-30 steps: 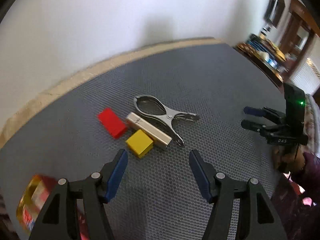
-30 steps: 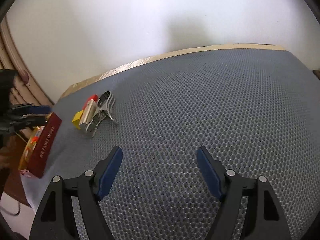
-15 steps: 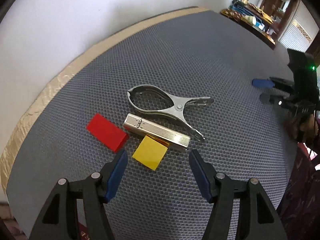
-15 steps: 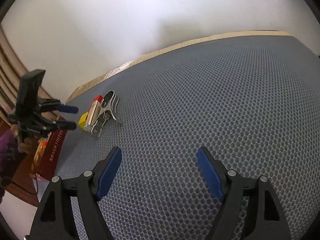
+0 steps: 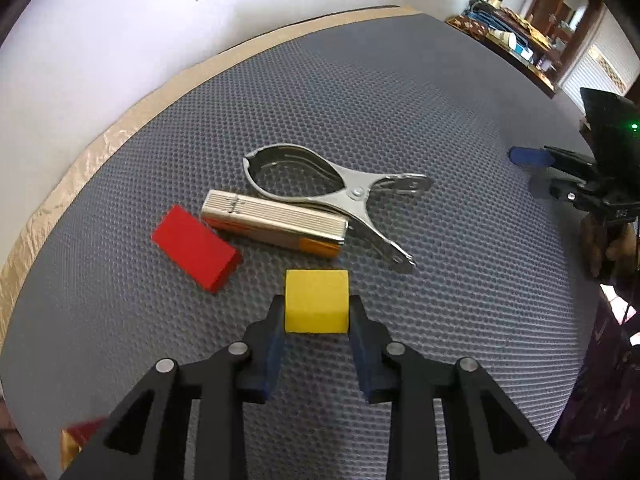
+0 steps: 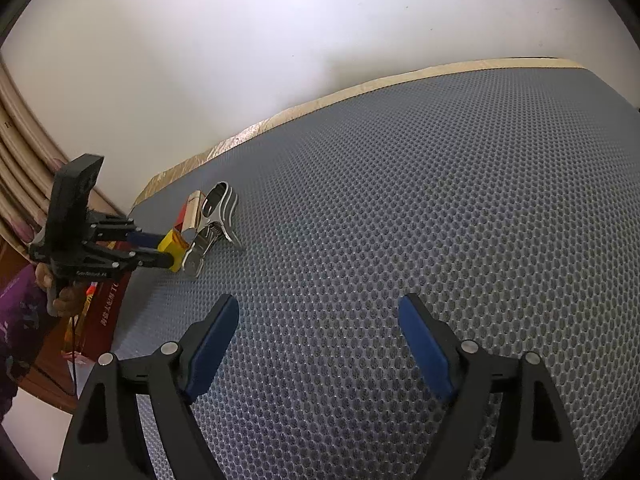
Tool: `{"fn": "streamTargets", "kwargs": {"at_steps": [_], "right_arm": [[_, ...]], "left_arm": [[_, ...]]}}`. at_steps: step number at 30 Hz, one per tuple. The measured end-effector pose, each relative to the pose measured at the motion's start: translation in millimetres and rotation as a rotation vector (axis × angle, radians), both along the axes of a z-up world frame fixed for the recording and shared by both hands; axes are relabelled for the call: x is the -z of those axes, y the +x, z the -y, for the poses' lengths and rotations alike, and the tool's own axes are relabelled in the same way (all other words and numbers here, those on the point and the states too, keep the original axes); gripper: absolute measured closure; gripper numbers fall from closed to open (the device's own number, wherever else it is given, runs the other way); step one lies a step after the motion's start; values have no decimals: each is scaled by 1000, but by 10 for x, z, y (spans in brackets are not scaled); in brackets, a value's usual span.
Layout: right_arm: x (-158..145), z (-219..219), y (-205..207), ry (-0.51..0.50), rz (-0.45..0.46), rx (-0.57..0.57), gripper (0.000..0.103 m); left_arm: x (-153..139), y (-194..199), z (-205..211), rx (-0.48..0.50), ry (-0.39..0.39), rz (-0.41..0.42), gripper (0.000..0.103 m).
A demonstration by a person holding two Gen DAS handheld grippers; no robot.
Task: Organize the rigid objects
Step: 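Grasp the yellow cube with the left gripper, then carry the yellow cube into the tin and open the left gripper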
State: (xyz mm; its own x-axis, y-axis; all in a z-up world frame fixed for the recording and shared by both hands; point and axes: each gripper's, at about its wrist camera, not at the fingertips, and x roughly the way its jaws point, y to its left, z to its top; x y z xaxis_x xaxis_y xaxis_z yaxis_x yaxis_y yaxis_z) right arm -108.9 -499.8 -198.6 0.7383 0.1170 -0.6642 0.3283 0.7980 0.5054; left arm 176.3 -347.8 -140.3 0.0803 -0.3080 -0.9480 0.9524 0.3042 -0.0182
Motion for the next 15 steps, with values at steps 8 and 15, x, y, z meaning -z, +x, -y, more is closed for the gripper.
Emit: {"fn": "streamTargets", "kwargs": {"at_steps": [8,15], "right_arm": [[14,-10,6,-18,-6,5,23],[17,-116,74,-79,-38,3,23]], "left_arm": [[-415,-639,-411,-214,-149,-45,73],[-765,-1143,-1241,-512,-278,-58,73]]}}
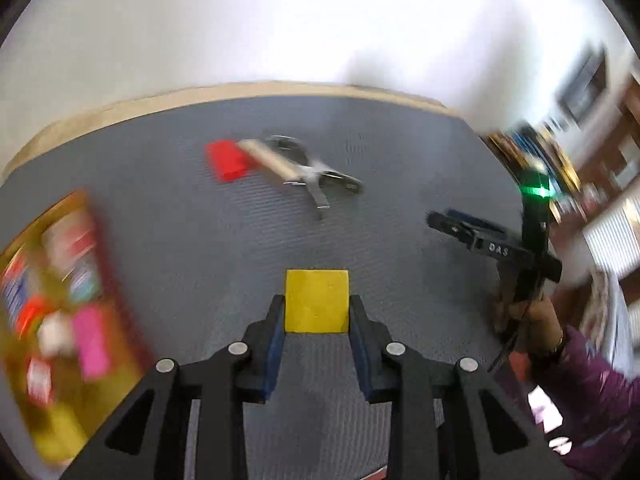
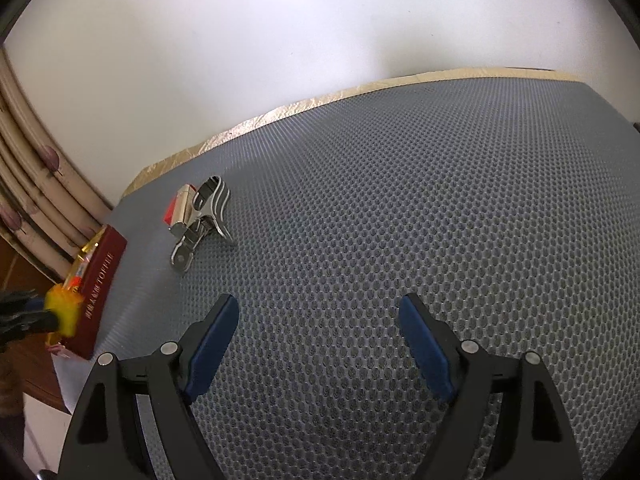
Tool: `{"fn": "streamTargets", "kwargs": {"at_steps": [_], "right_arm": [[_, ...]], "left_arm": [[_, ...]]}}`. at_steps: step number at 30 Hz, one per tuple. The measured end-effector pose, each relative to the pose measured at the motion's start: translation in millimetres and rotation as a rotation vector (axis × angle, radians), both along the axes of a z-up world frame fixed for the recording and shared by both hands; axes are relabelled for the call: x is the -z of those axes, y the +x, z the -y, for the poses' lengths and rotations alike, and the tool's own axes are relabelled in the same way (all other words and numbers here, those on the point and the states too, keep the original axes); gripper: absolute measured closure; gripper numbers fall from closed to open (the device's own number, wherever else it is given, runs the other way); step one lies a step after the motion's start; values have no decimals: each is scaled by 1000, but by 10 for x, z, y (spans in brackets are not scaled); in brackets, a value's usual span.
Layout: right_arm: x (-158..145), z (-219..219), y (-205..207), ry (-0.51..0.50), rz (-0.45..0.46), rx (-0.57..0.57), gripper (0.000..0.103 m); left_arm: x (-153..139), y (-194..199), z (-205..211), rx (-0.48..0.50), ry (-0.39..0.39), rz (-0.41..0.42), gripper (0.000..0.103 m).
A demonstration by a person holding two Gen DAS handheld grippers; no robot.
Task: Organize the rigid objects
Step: 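Carry the yellow cube into the tin and open the left gripper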
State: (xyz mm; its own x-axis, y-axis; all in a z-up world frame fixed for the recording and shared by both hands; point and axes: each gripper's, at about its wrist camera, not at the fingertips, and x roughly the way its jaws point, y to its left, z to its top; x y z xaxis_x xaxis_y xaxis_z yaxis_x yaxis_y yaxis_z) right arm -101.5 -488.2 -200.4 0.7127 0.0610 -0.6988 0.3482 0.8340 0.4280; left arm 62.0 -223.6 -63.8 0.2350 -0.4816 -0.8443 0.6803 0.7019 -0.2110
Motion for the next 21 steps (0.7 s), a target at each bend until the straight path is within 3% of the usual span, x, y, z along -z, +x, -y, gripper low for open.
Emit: {"fn": "streamTargets", "kwargs": {"at_steps": [5,10,14,21], "right_arm": [[14,-36,41,-14,-9,0,22],[17,-72,89,-39,-23,-3,22],[27,-130,145,-58,-36,-8,21],[52,-210,239,-78,-51,-15,19]], "left_arm": [[-166,52,-750,-279,27,24,73],[-55,212,-1651,-525,73,-24,73],[58,262,-1887,-576,105,-25,73],[226,342,-1789,-568,177,20,73]]}}
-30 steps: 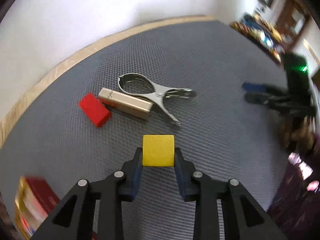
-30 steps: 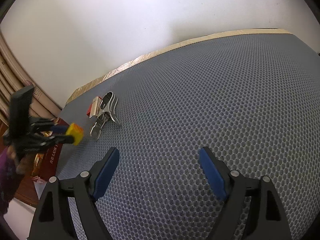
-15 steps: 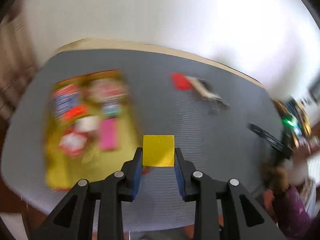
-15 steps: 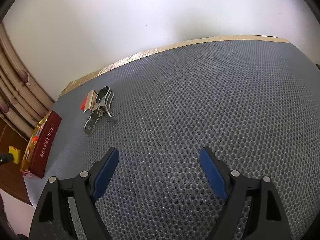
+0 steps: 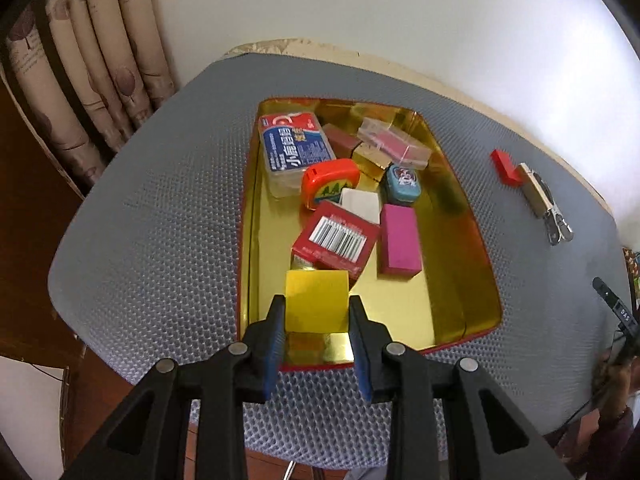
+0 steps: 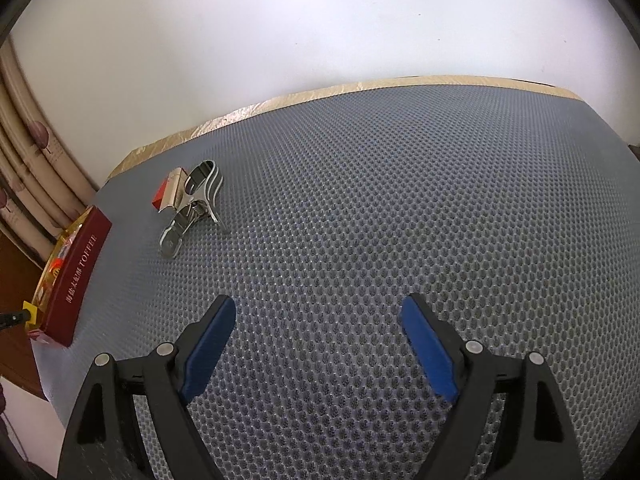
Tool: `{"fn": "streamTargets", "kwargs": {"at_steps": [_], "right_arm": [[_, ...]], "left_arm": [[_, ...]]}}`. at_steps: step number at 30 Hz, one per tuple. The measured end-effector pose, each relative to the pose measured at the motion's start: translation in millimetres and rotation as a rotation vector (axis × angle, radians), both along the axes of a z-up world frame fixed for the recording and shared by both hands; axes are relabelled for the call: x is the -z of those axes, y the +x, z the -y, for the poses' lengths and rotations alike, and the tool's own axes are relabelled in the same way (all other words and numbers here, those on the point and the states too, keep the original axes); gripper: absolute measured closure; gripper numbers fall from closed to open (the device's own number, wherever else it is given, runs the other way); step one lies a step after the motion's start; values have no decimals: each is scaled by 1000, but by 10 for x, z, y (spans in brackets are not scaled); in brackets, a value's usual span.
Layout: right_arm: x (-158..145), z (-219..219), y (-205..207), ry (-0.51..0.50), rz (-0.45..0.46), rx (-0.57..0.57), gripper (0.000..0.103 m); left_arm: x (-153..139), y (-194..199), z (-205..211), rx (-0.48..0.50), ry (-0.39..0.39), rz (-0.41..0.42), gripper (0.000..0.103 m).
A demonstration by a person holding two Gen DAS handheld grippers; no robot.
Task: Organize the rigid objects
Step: 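Carry the yellow cube into the tin and open the left gripper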
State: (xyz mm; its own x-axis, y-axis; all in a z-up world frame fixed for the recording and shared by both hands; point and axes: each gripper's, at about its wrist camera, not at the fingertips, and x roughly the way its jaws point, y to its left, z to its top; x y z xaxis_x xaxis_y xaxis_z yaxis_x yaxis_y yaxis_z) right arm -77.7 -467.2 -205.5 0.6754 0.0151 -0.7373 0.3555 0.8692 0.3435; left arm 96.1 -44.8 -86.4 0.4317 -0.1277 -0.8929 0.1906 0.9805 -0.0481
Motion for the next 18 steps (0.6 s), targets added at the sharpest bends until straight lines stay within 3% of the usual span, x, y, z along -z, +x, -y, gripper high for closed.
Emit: {"fn": "streamTargets", "kwargs": {"at_steps": [2,9,14,18], "right_arm": [[3,-4,14,-3,-2,-2,18],[17,-39,81,-17,-12,-14,15],[21,-53,95,-25,-18,-17,15],[4,-74,112,-31,-25,-26,15]], "left_arm": [[80,61,-35,-21,25,1,73],[159,44,-118,-50,-44,-6,71],[-94,-143,-121,-123,-19,128,70],[-332,-473,-117,-202,-85,219,63]]}}
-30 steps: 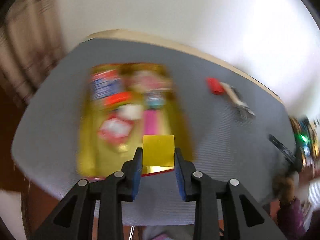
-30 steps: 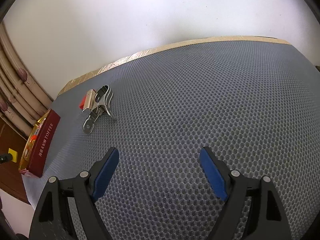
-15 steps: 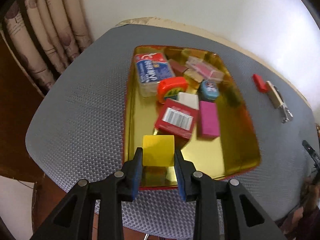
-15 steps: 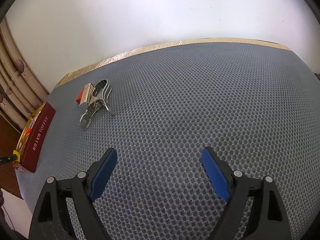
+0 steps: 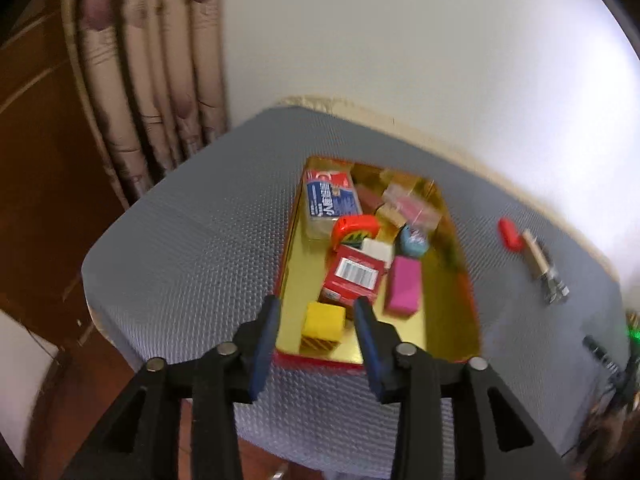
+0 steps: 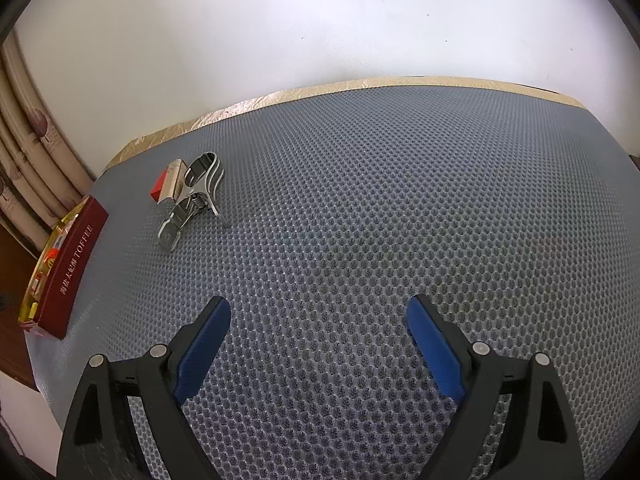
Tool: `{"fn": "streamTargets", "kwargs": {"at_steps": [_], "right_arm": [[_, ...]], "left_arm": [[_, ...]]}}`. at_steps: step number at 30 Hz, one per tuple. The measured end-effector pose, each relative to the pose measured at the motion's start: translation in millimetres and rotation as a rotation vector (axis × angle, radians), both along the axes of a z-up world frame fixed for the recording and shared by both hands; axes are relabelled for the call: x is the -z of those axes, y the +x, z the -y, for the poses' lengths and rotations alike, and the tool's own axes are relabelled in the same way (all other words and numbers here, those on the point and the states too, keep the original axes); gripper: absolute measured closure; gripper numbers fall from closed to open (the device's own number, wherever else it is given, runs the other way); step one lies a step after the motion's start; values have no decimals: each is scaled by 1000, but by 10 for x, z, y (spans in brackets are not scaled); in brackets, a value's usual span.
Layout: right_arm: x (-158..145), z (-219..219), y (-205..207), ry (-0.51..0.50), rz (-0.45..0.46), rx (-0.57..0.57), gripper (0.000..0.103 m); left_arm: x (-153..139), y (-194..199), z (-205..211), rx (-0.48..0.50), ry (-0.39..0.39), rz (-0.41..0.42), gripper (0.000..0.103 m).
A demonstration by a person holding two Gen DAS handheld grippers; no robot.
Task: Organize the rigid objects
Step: 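Carry the yellow cube into the tin and open the left gripper, then grasp the gold striped tube with the right gripper and lift it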
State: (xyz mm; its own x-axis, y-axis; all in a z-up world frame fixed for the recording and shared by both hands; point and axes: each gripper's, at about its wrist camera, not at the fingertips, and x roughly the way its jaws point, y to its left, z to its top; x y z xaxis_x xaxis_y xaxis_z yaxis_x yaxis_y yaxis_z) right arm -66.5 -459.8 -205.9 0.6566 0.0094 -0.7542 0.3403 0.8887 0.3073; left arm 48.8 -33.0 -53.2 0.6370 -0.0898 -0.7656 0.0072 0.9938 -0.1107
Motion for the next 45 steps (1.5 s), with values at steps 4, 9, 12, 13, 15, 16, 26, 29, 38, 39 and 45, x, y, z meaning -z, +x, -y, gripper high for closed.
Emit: {"fn": "streamTargets", "kwargs": {"at_steps": [4,9,12,13,15,16,26,29,38,39,45], "right_arm": [[-257,-232,160,0,29,-124,23],[-798,-813,649,-116,60,-367,27],[-889,-1016,1088,-137,20,-457,48],[-883,-1063,1252,-148,6,-479,49],[-835,-1156,1502,-177,-20,-514,50],[-811,-1182,1583,-185,-31,-523,54],[-575,-1182,2087,-237,-109,-548,61],[-495,-1162,2200,-240,-132,-551,61],[-334,-1101,2373,-254,-221,-589,61],[-338,-1111,2369,-259,-222,-594,61],[-239,-1215,2364,-281,-307,-610,60]], "left_arm": [[-5,-298,61,-12,-54,66,63],[3,-415,244,9,67,141,63],[60,-405,257,34,54,126,63],[82,-382,250,42,53,109,63],[107,-347,223,42,40,90,63],[116,-332,201,43,25,82,63],[273,-204,211,70,-5,-3,63],[274,-208,239,78,-1,0,63],[346,-198,322,101,30,-28,63],[347,-202,323,99,31,-28,63],[368,-201,324,93,31,-40,63]]}}
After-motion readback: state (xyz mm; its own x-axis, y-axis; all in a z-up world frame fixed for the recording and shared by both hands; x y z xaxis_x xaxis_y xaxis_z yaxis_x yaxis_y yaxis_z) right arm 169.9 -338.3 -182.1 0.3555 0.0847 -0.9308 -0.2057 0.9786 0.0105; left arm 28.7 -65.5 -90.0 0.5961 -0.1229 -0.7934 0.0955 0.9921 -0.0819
